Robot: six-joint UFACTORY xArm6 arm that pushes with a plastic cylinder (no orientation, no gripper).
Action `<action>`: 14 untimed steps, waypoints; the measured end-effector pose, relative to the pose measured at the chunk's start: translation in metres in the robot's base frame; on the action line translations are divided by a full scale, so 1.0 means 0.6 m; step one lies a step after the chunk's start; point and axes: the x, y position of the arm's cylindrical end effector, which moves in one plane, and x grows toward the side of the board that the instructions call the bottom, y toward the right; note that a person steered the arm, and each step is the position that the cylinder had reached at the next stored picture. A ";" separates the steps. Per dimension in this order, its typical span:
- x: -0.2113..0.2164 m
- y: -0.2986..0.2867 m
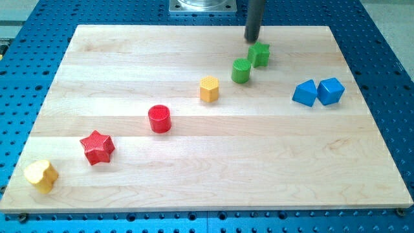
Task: Push the green blocks towards the triangle
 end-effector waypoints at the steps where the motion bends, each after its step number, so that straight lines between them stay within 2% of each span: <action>1: 0.085 0.030; 2: 0.184 0.033; 4: 0.101 -0.002; 5: 0.117 -0.003; 7: 0.193 0.080; 8: 0.192 0.100; 10: 0.262 -0.103; 11: 0.165 -0.123; 12: 0.130 -0.048; 13: 0.187 0.008; 14: 0.190 0.011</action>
